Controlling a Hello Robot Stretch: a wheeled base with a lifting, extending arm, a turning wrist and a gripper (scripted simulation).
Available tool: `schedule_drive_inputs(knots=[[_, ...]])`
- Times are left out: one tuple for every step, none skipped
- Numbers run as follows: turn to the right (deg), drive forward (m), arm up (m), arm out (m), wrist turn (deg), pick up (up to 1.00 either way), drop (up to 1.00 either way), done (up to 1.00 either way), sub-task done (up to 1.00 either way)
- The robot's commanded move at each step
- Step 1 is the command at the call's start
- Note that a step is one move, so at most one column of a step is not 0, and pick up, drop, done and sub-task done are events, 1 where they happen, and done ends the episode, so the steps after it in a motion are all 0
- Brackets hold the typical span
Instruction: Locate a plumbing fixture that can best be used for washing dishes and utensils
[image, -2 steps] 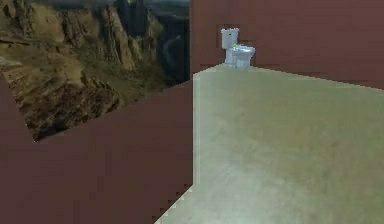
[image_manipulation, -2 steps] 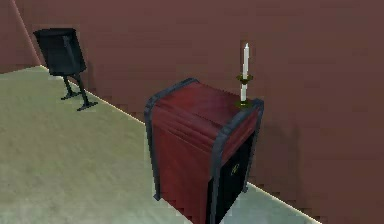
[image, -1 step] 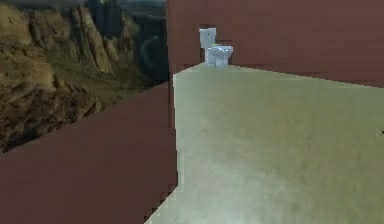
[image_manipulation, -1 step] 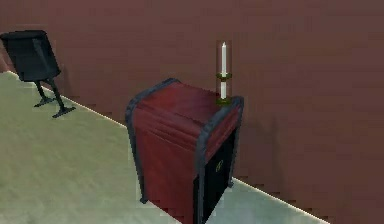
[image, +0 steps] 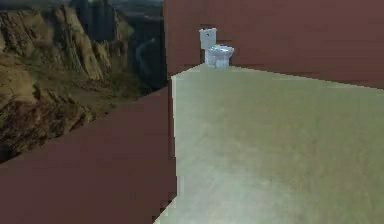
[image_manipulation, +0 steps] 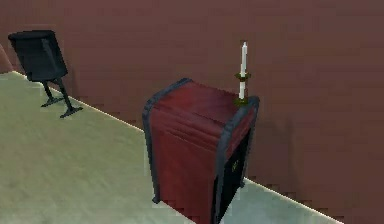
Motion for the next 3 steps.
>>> schedule_drive_inputs(knots=[[30.0, 0.00, 0.00, 0.00, 0.0, 0.00, 0.00, 0.00, 0.00], [0.0, 1.00, 0.00, 0.00, 0.0, 0.00, 0.00, 0.00, 0.00], [9.0, 0.00, 0.00, 0.00, 0.0, 0.00, 0.00, 0.00, 0.00]])
